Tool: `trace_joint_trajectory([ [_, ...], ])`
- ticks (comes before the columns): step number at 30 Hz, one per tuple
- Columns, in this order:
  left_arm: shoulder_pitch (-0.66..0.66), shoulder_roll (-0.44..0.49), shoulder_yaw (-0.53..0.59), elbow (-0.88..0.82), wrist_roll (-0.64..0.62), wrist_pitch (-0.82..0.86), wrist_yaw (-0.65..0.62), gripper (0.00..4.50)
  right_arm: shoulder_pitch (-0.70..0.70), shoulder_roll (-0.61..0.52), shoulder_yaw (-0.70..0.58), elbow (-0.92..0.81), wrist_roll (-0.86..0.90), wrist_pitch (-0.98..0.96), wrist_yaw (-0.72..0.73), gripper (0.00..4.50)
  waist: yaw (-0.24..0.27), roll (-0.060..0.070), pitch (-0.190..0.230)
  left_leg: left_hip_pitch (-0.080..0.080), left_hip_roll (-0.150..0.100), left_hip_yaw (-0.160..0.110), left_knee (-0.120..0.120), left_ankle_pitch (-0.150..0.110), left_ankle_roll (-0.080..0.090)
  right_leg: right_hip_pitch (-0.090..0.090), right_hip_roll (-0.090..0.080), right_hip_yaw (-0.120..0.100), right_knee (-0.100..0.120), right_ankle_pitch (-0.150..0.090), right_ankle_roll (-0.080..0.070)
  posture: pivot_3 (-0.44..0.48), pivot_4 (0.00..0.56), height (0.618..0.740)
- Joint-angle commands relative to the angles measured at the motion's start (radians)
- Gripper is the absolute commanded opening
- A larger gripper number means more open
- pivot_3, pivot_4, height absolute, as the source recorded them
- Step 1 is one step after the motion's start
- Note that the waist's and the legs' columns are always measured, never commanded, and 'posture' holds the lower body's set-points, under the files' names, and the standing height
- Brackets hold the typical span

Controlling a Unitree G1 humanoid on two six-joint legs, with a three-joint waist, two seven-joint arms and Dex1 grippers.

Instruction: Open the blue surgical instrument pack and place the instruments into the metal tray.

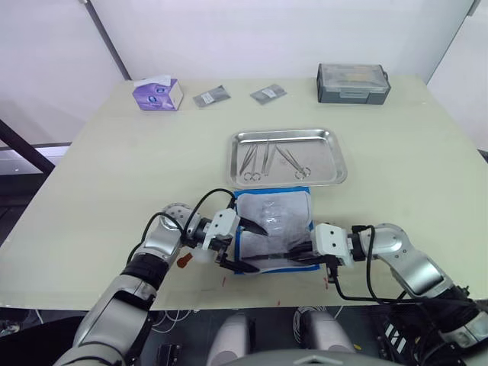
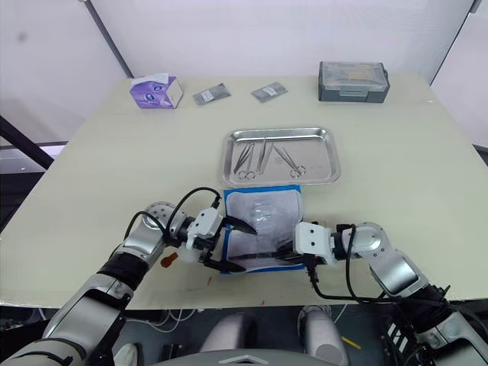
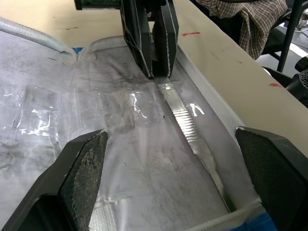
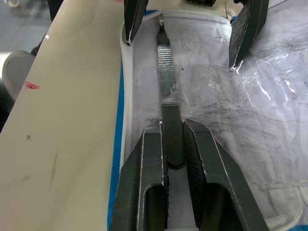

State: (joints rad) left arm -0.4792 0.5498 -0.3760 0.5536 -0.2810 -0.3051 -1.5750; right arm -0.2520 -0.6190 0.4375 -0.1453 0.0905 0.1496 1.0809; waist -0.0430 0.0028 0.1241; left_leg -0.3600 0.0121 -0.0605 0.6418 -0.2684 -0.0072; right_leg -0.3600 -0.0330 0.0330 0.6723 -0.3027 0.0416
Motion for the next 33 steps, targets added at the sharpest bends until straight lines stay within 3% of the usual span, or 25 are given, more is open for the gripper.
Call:
trace_joint_trajectory([
  [1,0.059,0.017,-0.079,0.055,0.046,0.041,-0.039,4.5,0.02,-0.044,0.019,0.057,-0.097,0.086,-0.038,0.02,0.0,0.0,0.0,0.0,0.0,0.0,0.0,0.0,0.0,0.0,0.0,0.0,0.0,0.0,0.0,0.0,0.15,0.734],
  [17,0.058,0.014,-0.084,0.058,0.045,0.041,-0.039,4.5,0.016,-0.094,-0.053,-0.158,-0.022,0.129,-0.03,0.02,0.001,-0.001,0.004,-0.001,0.0,0.0,0.0,0.0,0.0,-0.001,-0.001,0.0,-0.001,0.0,0.001,0.0,0.15,0.734],
  [33,0.052,0.012,-0.099,0.07,0.031,0.036,-0.039,4.5,0.0,-0.17,-0.095,-0.24,-0.002,0.16,-0.012,0.02,0.003,-0.002,0.009,-0.002,0.0,-0.001,0.0,0.0,0.0,-0.001,-0.001,-0.001,-0.001,0.0,0.001,0.0,0.15,0.734],
])
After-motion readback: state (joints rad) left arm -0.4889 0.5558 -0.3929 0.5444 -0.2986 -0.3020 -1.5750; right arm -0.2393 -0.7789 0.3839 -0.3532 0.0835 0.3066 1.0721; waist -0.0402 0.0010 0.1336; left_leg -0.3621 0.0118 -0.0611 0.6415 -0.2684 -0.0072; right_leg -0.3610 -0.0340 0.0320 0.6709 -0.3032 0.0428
